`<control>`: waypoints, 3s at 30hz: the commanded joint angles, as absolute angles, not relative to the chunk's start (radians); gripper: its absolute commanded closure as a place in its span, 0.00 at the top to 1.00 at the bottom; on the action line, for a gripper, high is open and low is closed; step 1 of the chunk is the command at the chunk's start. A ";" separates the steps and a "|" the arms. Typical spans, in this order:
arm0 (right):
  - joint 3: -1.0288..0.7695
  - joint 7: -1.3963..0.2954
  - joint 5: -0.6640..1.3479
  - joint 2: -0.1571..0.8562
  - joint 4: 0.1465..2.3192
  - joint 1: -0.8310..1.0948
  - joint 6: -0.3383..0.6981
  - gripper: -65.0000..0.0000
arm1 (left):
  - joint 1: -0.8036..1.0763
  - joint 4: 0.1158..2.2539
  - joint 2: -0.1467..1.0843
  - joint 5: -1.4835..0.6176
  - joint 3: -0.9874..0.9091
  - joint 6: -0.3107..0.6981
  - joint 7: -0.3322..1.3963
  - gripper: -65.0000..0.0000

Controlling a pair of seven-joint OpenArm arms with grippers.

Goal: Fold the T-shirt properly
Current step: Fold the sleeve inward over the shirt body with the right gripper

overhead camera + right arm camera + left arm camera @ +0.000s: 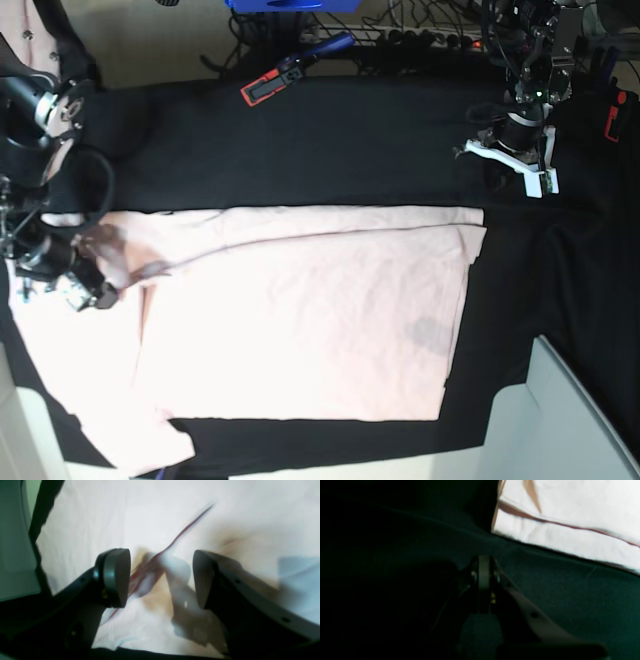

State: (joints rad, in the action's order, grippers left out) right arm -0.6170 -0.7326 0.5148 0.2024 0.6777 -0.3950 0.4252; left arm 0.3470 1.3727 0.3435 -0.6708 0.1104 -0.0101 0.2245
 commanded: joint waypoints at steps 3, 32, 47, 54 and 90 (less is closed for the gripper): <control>-0.613 -0.714 0.533 0.199 0.694 -0.421 0.438 0.58 | 0.346 1.385 0.358 -0.671 0.105 -0.008 0.205 0.00; -0.619 -0.763 0.535 0.130 0.691 -0.450 0.438 0.30 | 0.348 1.385 0.390 -0.671 0.105 -0.008 0.205 0.00; -0.613 -0.765 0.601 0.120 0.691 -0.464 0.438 0.00 | 0.358 1.385 0.390 -0.671 0.105 -0.008 0.205 0.00; -0.618 -0.762 0.601 0.120 0.691 -0.513 0.435 0.00 | 0.360 1.385 0.390 -0.671 0.105 -0.008 0.205 0.00; -0.317 -0.536 0.723 0.216 1.018 -0.292 0.321 0.53 | 0.309 1.395 0.386 -0.671 0.116 -0.004 0.211 0.02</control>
State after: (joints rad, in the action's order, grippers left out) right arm -0.3115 -0.5522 0.7059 0.2050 1.0027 -0.2684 0.3065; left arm 0.3096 1.3777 0.3702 -0.6712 0.1211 -0.0055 0.2298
